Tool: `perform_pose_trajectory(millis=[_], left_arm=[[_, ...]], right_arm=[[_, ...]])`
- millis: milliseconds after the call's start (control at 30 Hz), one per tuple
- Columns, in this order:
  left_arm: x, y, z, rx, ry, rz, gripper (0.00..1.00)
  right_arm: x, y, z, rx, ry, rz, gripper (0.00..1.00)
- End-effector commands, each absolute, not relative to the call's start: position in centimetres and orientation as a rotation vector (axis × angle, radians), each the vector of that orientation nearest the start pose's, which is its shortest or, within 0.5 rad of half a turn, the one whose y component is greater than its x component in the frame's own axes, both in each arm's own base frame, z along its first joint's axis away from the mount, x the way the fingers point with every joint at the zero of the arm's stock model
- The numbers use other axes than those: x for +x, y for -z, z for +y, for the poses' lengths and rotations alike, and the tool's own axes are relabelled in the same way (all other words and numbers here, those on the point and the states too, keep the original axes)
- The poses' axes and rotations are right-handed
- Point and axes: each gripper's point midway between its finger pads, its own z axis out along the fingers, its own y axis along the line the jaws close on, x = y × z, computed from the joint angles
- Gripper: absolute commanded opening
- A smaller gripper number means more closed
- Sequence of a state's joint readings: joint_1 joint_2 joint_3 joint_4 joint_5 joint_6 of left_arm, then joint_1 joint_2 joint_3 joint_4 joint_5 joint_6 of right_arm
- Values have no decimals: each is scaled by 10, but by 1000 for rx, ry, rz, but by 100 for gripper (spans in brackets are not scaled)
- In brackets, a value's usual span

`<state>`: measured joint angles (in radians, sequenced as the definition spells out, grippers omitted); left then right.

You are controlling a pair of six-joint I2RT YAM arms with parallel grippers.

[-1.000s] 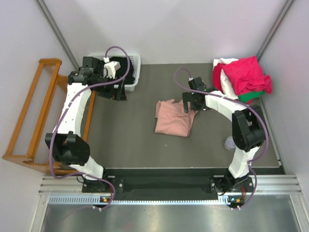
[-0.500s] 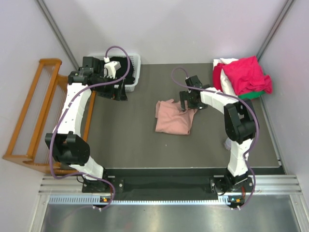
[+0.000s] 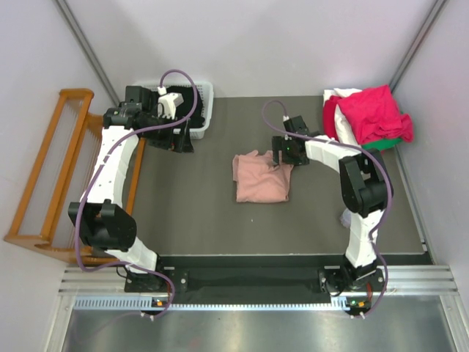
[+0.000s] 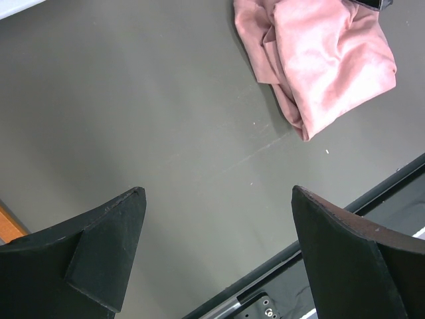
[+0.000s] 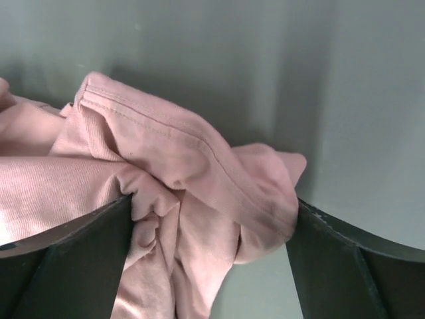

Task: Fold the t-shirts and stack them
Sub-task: Neatly place the folded tshirt to the corner

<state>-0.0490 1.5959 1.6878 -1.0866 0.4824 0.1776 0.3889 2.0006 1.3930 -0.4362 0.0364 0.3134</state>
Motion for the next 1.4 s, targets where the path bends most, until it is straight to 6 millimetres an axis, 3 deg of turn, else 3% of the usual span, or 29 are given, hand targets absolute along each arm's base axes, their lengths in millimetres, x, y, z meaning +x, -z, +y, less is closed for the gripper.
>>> perform_pose_trajectory(millis=[0,33,133,167,267,367,600,700,733,800,833,1000,1100,1200,1300,1367], left_arm=[[350,-264,-94,474,567,2388,95],[350,-267,-94,477,565,2381,95],[350,-268,-95,478,569,2382,95],[350,-268,-94,479,564,2381,95],[350,-269,-94,482,561,2380,95],[350,-267,-93,482,560,2385,95],[349,-257,-92,477,555,2402,95],[349,-245,-92,461,561,2422,95],[350,-242,-92,459,563,2427,95],[349,-236,-94,452,581,2441,95],[349,-236,-94,449,588,2445,95],[344,-234,-91,449,572,2462,95],[339,-233,-87,448,554,2462,95],[336,-228,-84,448,545,2477,95],[334,-221,-81,443,544,2494,95],[334,-219,-78,437,542,2495,95]], right_arm=[[380,32,205,-111,-336,2774,82],[377,37,207,-117,-339,2791,79],[374,36,210,-120,-342,2786,58],[373,36,211,-116,-346,2785,39],[369,31,212,-119,-343,2782,15],[367,22,211,-123,-321,2766,0],[370,-18,218,-161,-333,2675,0],[381,-69,239,-297,-331,2553,0],[379,-80,254,-361,-344,2527,0],[385,-89,255,-415,-247,2512,0],[399,-113,263,-407,-243,2460,0],[448,-153,262,-297,-234,2385,0],[478,-167,252,-228,-225,2358,0],[504,-185,230,-125,-225,2324,0],[532,-211,190,28,-212,2269,0],[549,-226,142,180,-155,2227,0]])
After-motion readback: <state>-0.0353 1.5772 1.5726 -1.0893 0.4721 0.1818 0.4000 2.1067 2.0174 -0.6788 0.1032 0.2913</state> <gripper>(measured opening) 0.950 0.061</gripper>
